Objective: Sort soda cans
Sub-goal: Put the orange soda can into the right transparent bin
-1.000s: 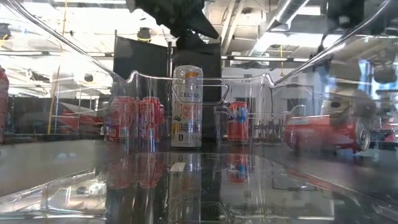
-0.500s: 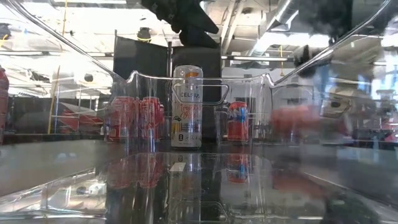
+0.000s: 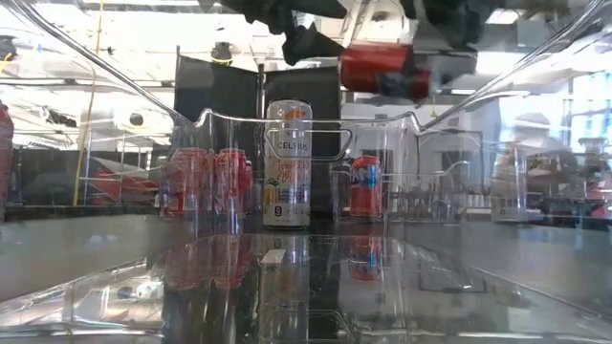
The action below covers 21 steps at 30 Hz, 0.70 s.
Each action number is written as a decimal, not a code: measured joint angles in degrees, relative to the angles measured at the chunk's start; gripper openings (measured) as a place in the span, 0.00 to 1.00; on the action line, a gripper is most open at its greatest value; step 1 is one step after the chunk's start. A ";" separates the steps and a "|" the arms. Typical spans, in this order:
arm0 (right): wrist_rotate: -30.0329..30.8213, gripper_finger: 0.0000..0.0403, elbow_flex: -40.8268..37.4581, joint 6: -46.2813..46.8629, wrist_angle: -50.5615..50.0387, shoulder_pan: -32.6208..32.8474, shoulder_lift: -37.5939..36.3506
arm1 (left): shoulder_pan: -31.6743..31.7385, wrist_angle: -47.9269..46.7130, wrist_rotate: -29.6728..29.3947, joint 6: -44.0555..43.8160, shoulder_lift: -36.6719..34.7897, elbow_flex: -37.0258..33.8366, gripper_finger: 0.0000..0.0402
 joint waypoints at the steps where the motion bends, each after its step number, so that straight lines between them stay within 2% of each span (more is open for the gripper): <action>1: 0.19 0.75 0.80 -1.50 0.15 -0.48 0.20 | 0.00 0.25 0.00 -0.02 -0.02 0.00 0.84; 7: 0.21 0.75 3.61 -7.38 0.85 -1.31 0.89 | 0.00 0.50 -0.12 -2.87 -0.01 -0.02 0.93; 10: 0.20 0.75 3.95 -8.53 0.89 -0.61 0.89 | -0.02 0.73 -3.18 -3.39 -0.02 -0.02 0.99; 21: 0.69 0.75 4.11 -8.87 1.39 1.16 0.89 | -0.13 0.80 -7.97 -3.88 -0.08 -0.02 1.00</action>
